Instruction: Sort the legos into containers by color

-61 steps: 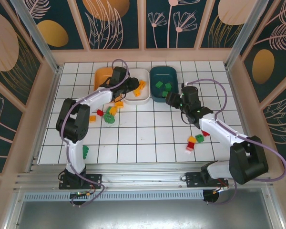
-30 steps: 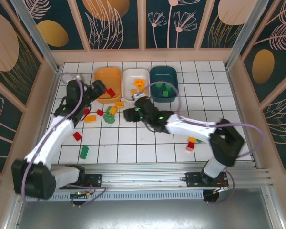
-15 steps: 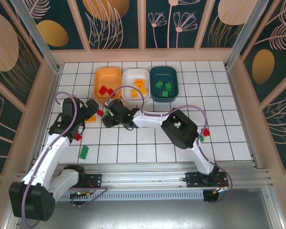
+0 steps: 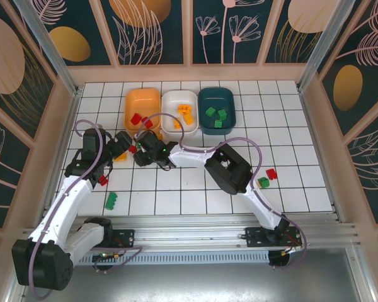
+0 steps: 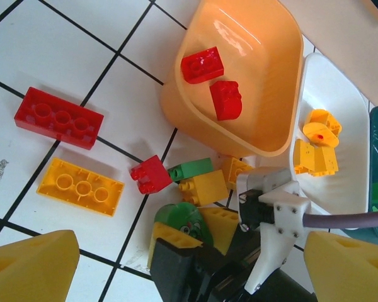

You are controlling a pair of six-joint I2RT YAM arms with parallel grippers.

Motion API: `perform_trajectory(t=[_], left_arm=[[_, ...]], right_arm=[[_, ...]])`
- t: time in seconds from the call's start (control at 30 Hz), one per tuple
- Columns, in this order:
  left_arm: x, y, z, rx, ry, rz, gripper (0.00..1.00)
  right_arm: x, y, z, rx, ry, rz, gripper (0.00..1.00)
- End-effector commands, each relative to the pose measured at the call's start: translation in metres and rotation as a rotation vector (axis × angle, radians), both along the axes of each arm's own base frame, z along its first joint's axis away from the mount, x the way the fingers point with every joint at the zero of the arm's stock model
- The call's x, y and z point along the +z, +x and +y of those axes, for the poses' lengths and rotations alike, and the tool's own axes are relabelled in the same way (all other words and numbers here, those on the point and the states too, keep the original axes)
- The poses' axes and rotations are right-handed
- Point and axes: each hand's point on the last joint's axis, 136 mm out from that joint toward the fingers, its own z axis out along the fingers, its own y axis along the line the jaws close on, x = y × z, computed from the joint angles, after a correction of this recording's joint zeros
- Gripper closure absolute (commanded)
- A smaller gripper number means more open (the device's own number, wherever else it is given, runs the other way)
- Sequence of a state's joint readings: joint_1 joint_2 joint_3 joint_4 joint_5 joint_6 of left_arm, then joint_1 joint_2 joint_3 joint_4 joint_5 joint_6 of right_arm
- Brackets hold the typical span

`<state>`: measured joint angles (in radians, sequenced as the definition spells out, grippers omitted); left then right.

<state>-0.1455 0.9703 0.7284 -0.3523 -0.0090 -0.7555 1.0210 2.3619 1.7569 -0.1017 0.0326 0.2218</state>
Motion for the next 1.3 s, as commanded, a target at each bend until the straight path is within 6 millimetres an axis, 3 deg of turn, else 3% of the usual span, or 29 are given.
perform_trajectory(t=[0.0,0.17,0.3,0.37,0.47,0.6,0.73,0.8,0.83,0.9,1.13,1.2,1.27], left_arm=[[0.017,0.004,0.001,-0.014,0.019,-0.043,0.08],[0.018,0.006,-0.003,-0.028,-0.002,-0.055,0.08],[0.011,0.011,-0.01,-0.046,-0.036,-0.063,0.09],[0.006,0.014,-0.017,-0.074,-0.062,-0.063,0.15],[-0.008,0.023,-0.024,-0.096,-0.084,-0.042,0.24],[-0.031,0.038,-0.043,-0.133,-0.051,0.019,0.27],[-0.049,0.056,-0.068,-0.194,0.044,0.077,0.29],[-0.062,0.069,-0.067,-0.186,0.089,0.112,0.3],[-0.069,0.072,-0.066,-0.178,0.108,0.13,0.31],[-0.077,0.08,-0.065,-0.18,0.139,0.149,0.31],[-0.102,0.093,-0.088,-0.278,0.154,0.196,0.32],[-0.099,0.099,-0.094,-0.29,0.158,0.185,0.32],[-0.1,0.099,-0.098,-0.3,0.171,0.186,0.32]], right_arm=[[0.001,-0.01,-0.003,0.002,-0.016,0.007,0.62],[0.025,-0.027,-0.015,0.008,0.002,-0.018,0.74],[0.062,-0.036,-0.032,-0.006,0.066,-0.044,0.76],[0.084,-0.034,-0.045,-0.031,0.097,-0.066,0.76],[0.116,-0.015,-0.078,-0.104,0.154,-0.088,0.76],[0.141,0.034,-0.145,-0.258,0.179,-0.128,0.75],[0.13,0.095,-0.219,-0.429,0.157,-0.106,0.74],[0.116,0.122,-0.251,-0.499,0.123,-0.091,0.74],[0.111,0.126,-0.252,-0.5,0.113,-0.084,0.74],[0.097,0.152,-0.282,-0.571,0.088,-0.064,0.74],[0.072,0.195,-0.311,-0.662,0.004,-0.05,0.68],[0.068,0.2,-0.316,-0.682,-0.014,-0.038,0.54],[0.075,0.199,-0.32,-0.694,-0.014,-0.057,0.45]])
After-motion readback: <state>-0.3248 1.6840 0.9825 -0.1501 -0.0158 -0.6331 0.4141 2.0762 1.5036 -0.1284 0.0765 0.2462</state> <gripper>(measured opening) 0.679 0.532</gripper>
